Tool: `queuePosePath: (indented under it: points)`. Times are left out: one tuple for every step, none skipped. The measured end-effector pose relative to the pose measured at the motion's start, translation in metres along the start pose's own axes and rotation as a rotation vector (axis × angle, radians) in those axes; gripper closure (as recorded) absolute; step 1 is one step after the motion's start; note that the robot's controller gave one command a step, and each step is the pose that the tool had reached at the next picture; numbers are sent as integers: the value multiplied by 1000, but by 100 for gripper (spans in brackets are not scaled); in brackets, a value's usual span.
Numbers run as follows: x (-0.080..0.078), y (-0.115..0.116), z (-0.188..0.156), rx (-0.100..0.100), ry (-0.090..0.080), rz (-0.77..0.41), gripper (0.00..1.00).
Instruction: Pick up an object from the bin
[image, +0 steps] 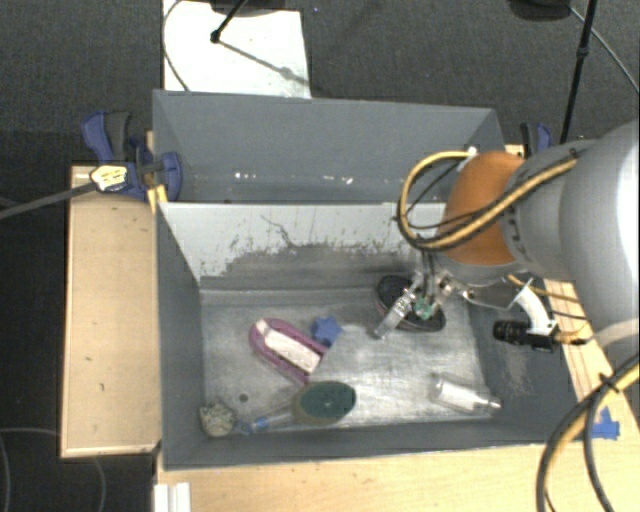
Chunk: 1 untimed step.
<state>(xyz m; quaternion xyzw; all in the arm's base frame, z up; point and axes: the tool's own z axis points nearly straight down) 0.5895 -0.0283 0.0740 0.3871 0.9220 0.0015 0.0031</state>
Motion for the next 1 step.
queuePosePath:
  points:
    - [0, 0, -15, 3, 2, -7, 100]
